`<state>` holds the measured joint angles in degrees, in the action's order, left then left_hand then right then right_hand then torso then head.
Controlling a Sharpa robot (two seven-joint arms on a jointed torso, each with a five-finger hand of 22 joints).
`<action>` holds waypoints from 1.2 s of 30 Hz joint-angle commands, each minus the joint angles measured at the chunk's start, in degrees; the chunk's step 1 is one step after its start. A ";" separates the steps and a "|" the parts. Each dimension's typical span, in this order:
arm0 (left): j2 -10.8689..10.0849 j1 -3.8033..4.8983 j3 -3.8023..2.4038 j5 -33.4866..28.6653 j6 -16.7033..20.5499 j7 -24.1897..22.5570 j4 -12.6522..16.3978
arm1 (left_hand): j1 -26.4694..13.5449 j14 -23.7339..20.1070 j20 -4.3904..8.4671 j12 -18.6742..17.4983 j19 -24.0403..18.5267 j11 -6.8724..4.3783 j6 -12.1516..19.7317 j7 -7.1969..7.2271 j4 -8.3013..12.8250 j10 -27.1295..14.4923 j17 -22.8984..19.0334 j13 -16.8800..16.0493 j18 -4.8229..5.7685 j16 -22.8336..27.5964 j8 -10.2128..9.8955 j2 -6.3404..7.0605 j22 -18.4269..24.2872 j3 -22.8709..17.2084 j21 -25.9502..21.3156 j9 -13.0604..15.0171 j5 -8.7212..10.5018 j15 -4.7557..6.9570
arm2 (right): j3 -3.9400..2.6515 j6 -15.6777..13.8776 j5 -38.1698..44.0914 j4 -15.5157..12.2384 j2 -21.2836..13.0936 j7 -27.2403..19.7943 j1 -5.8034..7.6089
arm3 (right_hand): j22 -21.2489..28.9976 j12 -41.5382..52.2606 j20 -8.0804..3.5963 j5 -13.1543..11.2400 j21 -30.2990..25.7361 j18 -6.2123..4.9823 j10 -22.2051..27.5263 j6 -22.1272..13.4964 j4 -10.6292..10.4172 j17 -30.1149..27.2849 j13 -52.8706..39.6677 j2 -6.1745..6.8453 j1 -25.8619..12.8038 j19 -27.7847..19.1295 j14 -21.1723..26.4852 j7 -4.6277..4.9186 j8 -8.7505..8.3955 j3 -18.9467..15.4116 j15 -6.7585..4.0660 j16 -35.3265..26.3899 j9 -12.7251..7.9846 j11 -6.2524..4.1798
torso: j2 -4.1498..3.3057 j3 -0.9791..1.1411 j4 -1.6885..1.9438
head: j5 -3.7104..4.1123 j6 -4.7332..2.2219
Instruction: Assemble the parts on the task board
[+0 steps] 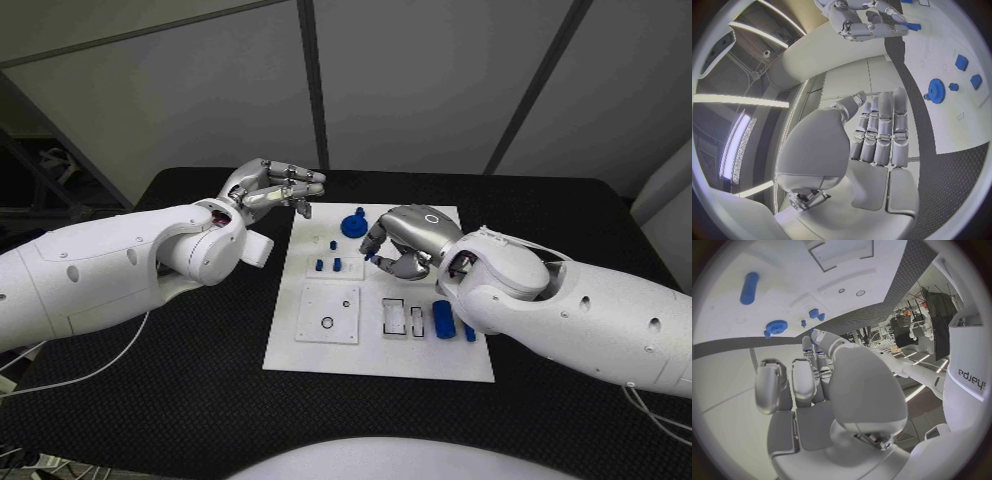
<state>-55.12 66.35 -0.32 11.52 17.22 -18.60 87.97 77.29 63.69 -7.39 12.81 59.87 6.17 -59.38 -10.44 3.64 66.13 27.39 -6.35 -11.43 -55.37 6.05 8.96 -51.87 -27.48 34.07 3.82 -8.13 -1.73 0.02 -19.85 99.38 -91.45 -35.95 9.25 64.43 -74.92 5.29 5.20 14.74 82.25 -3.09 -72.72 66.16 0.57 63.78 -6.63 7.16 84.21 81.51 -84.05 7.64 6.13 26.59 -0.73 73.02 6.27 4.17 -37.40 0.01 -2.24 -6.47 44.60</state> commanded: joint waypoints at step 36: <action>0.66 0.12 -0.07 -0.44 -0.71 -0.46 -0.14 | -0.06 -0.50 0.04 0.33 -0.47 0.07 0.27 -0.26 -0.01 -0.62 -0.13 -0.08 1.03 0.42 -0.25 -0.45 0.11 0.50 -0.26 -0.05 0.03 -0.02 | 2.51 4.26 -2.76 3.31 5.42 -2.58 -4.06 | -5.44 -0.51 -0.05 0.49 0.22 0.35 -1.01 0.13 0.40 -0.13 -0.18 -0.31 -0.81 0.39 -1.94 0.19 -0.13 -0.08 -0.31 0.18 0.12 -0.62 | 0.01 0.08 -0.13 | -2.44 2.00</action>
<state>-54.53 66.38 -0.32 11.32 17.06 -18.60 87.84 77.29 63.69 -7.39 12.81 59.87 6.37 -59.38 -10.44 3.47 65.93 27.35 -6.38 -11.43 -55.04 6.05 8.96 -51.83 -27.32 34.07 3.83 -8.13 -1.74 2.52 -16.56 96.70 -88.13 -30.58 7.18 60.31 -74.91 4.95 5.20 14.95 82.25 -3.10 -73.21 66.05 0.54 63.71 -6.81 7.16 83.58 81.50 -84.05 7.56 5.92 26.55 -0.73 73.02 6.34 3.67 -37.40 0.08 -2.37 -8.84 46.54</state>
